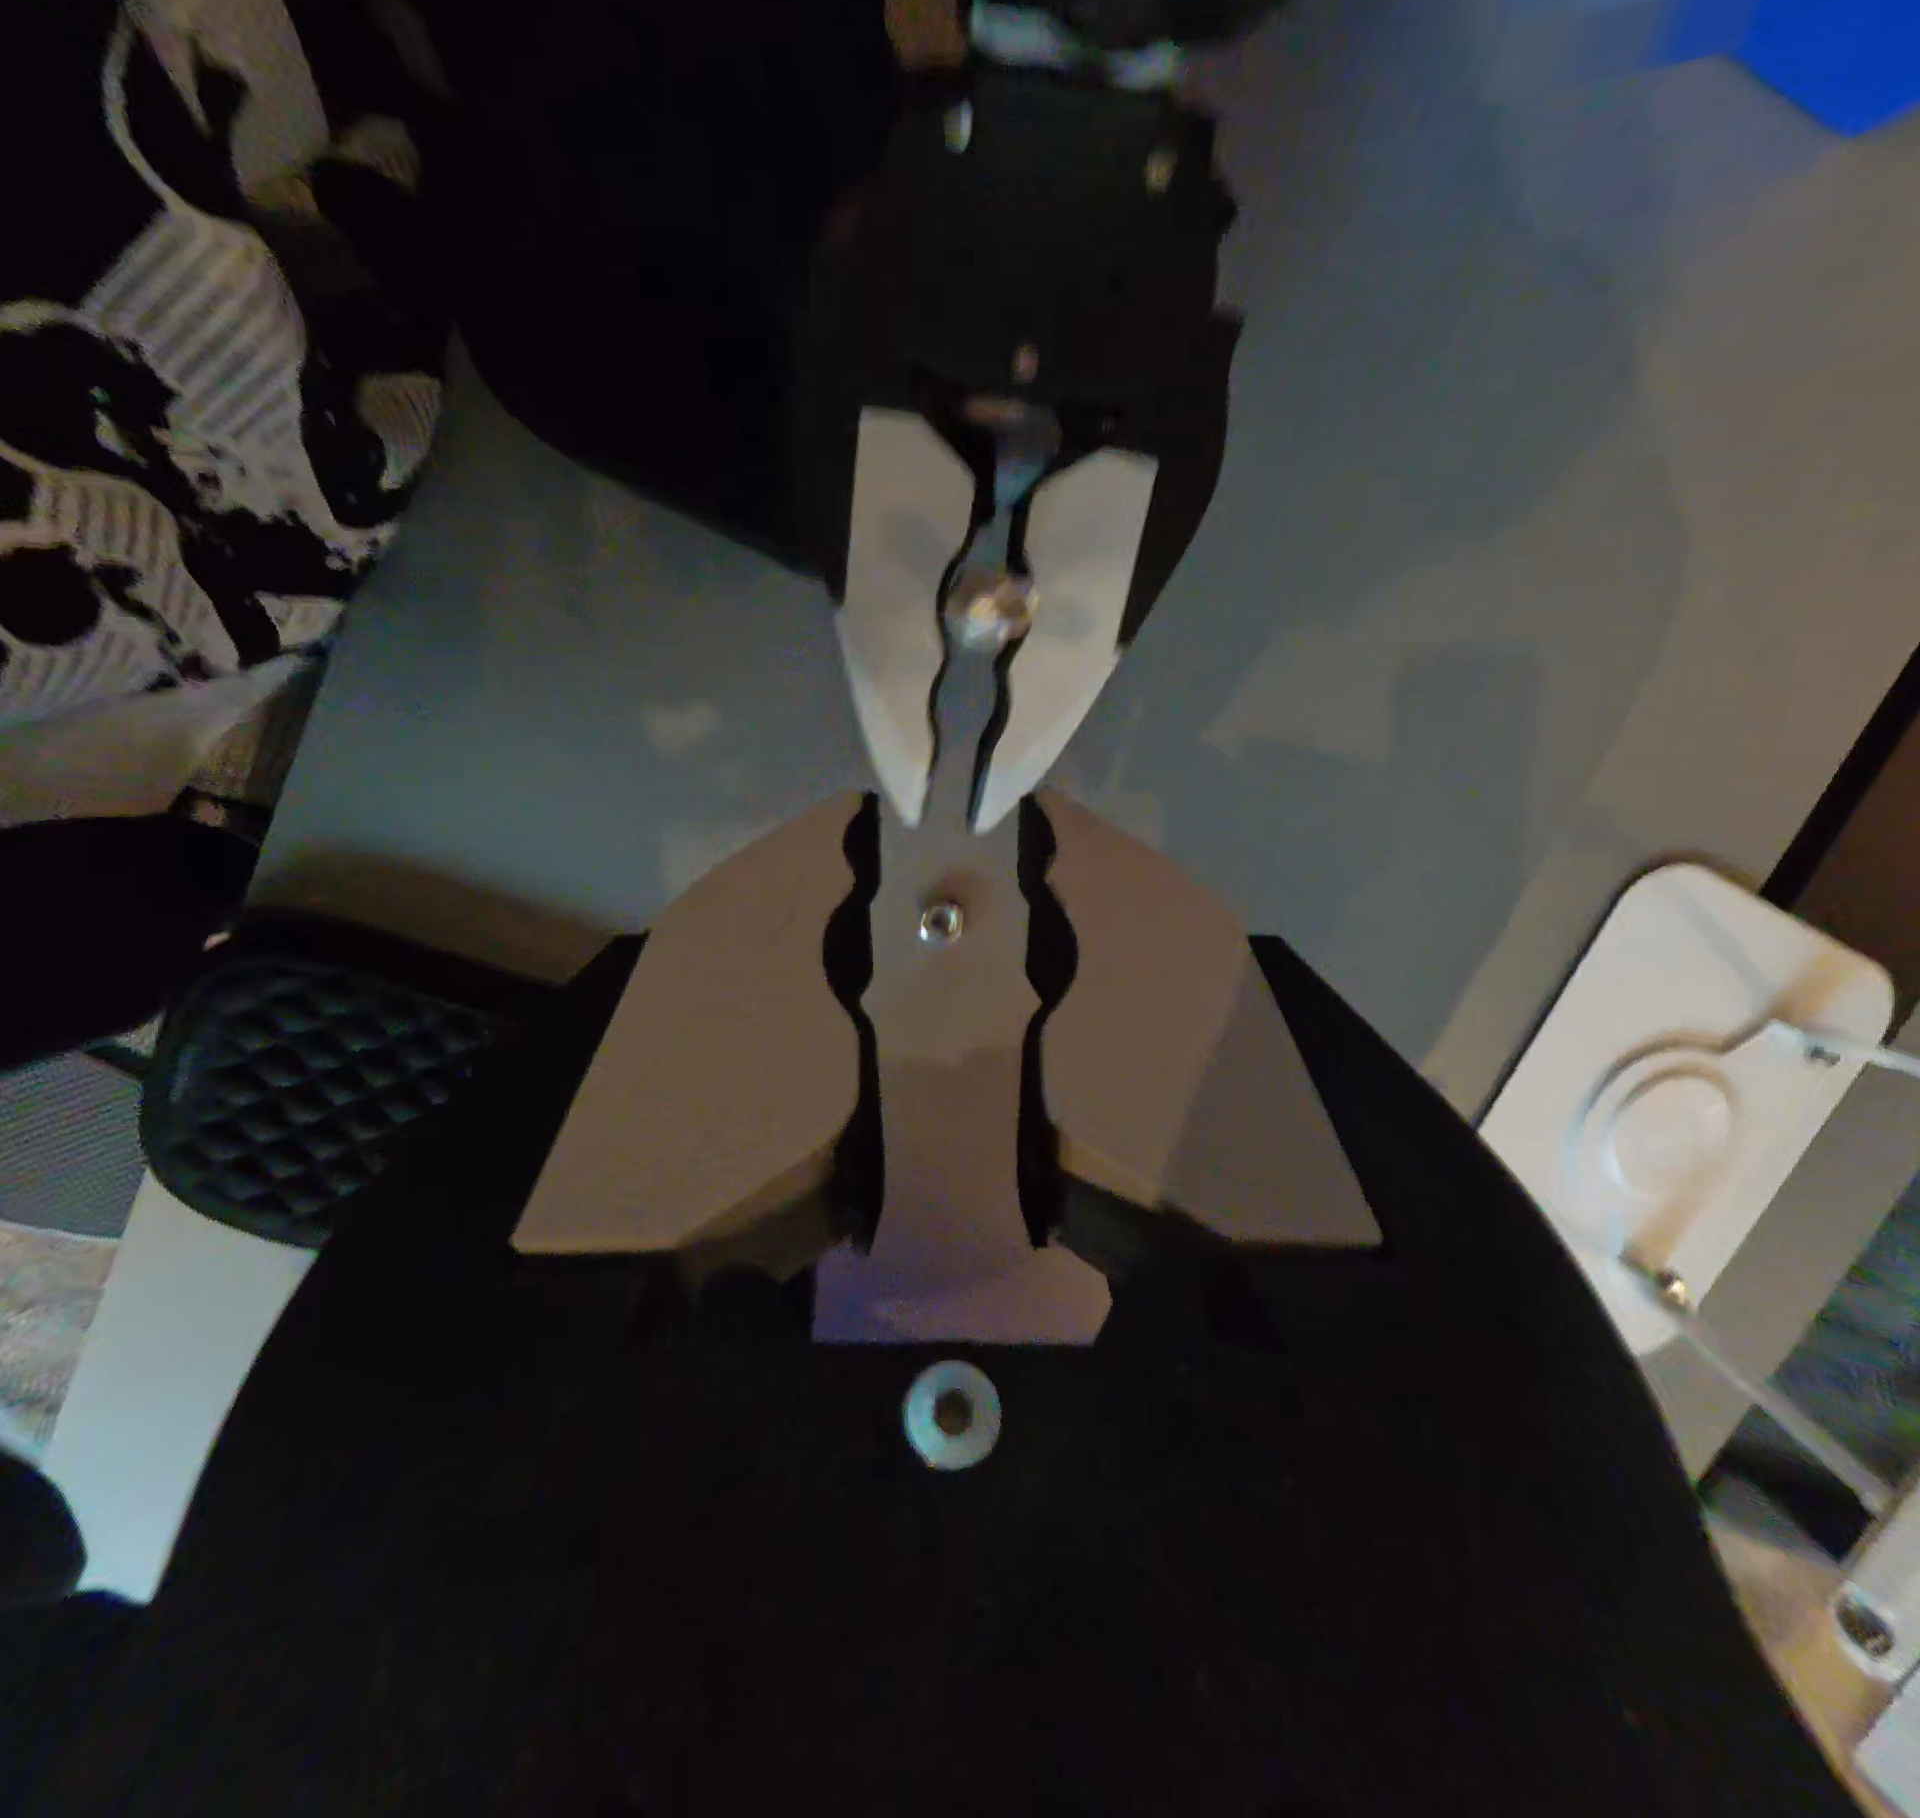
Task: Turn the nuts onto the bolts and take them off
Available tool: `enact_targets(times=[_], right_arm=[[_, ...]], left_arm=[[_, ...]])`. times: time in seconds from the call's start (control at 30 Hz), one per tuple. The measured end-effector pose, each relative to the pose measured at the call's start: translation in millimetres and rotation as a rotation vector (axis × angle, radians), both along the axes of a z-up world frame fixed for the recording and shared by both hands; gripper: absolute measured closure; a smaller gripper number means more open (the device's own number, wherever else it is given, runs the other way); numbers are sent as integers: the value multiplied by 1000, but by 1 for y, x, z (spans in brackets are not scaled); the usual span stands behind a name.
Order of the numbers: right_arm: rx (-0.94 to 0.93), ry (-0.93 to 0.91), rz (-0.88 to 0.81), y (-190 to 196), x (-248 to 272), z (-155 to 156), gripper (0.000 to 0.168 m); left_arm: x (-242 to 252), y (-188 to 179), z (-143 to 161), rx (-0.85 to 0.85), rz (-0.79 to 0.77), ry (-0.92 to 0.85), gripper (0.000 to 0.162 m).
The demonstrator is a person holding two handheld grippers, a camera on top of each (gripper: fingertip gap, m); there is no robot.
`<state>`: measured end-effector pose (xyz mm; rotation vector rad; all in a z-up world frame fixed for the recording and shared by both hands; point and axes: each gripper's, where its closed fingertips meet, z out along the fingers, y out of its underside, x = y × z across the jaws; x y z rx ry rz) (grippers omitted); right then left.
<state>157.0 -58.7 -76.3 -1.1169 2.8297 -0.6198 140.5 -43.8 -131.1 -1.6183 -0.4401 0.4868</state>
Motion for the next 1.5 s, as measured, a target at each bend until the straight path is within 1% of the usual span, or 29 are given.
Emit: enact_targets(times=[0.03, 0.1, 0.2, 0.3, 0.37, 0.43, 0.47, 0.5, 0.53, 0.57, 0.67, 0.77, 0.87, 0.97, 1.03, 1.1, 1.23, 1.37, 1.43, 1.5], right_arm=[[16, 7, -11, 7, -4, -7, 142], [64, -2, -48, 20, -11, -29, 141], [169, 13, -96, 40, -24, -74, 140], [230, 27, -124, 50, -34, -111, 140], [238, 37, -137, 49, -40, -128, 140], [226, 29, -150, 45, -44, -140, 142], [226, 35, -159, 44, -47, -146, 142], [230, 45, -164, 43, -50, -150, 142], [239, 59, -167, 44, -54, -155, 141], [245, 67, -170, 44, -56, -158, 140], [254, 62, -164, 43, -57, -165, 140], [270, 73, -152, 44, -57, -169, 144], [286, 78, -135, 45, -56, -173, 151], [278, 86, -132, 45, -58, -170, 152], [259, 78, -143, 46, -58, -157, 152], [231, 86, -142, 45, -59, -136, 152], [142, 91, -95, 31, -49, -81, 152], [65, 97, 80, 5, -21, -32, 152], [49, 106, 207, -9, -5, -17, 152], [45, 133, 347, -21, 9, -11, 152]], left_arm=[[-2, -5, -2, 5, 16, -6, 151], [-7, -15, -5, 6, 55, -10, 151], [-10, -22, -8, 50, 68, -32, 151], [-11, -23, -11, 26, 77, -21, 150], [-10, -23, -12, 18, 73, -20, 150], [-9, -24, -12, 18, 73, -16, 150], [-9, -25, -12, 18, 75, -16, 154], [-9, -26, -12, 22, 76, -16, 154], [-9, -27, -11, 29, 77, -15, 154], [-9, -27, -11, 34, 76, -14, 150], [-8, -27, -11, 33, 71, -16, 150], [-8, -26, -13, 25, 64, -18, 150], [-8, -25, -13, 28, 57, -17, 150], [-6, -25, -11, 34, 47, -11, 150], [-4, -22, -9, 44, 27, -7, 150], [-1, -19, -10, 42, 7, -1, 150], [4, -14, -11, 49, -49, -4, 151], [9, -11, -14, 39, -95, -9, 151], [12, -9, -14, 43, -123, -14, 151], [15, -9, -13, 55, -149, -16, 151]])
